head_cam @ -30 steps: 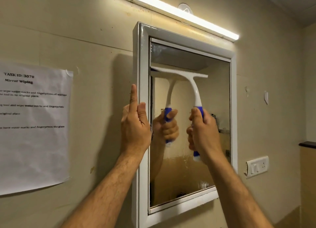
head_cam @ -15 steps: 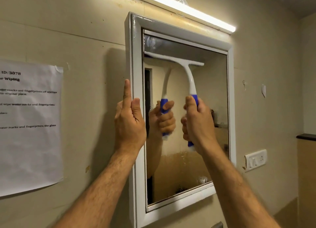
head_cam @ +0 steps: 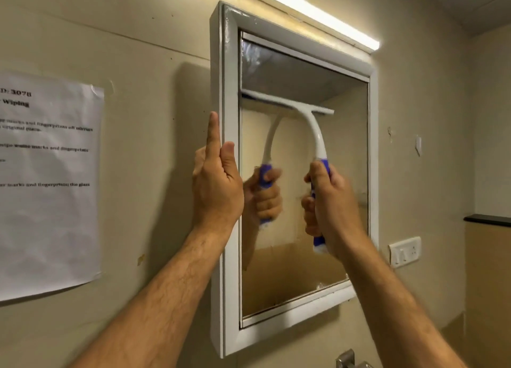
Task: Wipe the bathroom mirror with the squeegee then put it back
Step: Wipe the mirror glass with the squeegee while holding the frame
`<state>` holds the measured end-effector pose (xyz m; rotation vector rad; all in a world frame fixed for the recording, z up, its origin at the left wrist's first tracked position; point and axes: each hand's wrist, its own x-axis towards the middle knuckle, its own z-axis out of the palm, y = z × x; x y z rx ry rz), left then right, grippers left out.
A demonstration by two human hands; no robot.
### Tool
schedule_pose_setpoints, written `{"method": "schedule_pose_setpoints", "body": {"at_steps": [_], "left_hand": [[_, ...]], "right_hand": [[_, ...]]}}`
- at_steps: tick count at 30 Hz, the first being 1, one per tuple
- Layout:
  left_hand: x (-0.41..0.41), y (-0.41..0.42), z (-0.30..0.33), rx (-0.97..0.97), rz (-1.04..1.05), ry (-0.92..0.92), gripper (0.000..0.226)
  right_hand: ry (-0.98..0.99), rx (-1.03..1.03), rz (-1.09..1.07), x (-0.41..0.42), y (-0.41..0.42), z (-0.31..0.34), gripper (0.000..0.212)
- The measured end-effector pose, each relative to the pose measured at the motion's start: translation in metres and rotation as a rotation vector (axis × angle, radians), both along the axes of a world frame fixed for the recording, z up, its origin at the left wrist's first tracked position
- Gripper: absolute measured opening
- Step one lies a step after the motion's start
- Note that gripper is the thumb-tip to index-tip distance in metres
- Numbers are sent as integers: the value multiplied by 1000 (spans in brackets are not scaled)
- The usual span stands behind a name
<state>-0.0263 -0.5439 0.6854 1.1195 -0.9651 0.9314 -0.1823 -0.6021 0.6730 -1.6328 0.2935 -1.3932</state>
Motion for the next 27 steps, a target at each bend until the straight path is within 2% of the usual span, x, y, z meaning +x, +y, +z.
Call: {"method": "schedule_pose_setpoints", "body": {"at_steps": [5, 11, 13, 20, 27], "left_hand": [[-1, -1, 1, 0, -34, -5, 48], [-2, 2, 1, -25, -1, -2, 48], [-2, 3, 2, -21, -4, 3, 48], [-1, 2, 1, -34, -26, 8, 48], [-3, 4, -1, -23, -28, 11, 48]], "right_hand": [[53, 33, -28, -7, 8, -62, 27], [26, 68, -9, -7, 10, -8, 31], [17, 77, -14, -4, 12, -8, 32], [50, 33, -44, -12, 17, -90, 25], [52, 42, -58, -10, 8, -41, 29]]}}
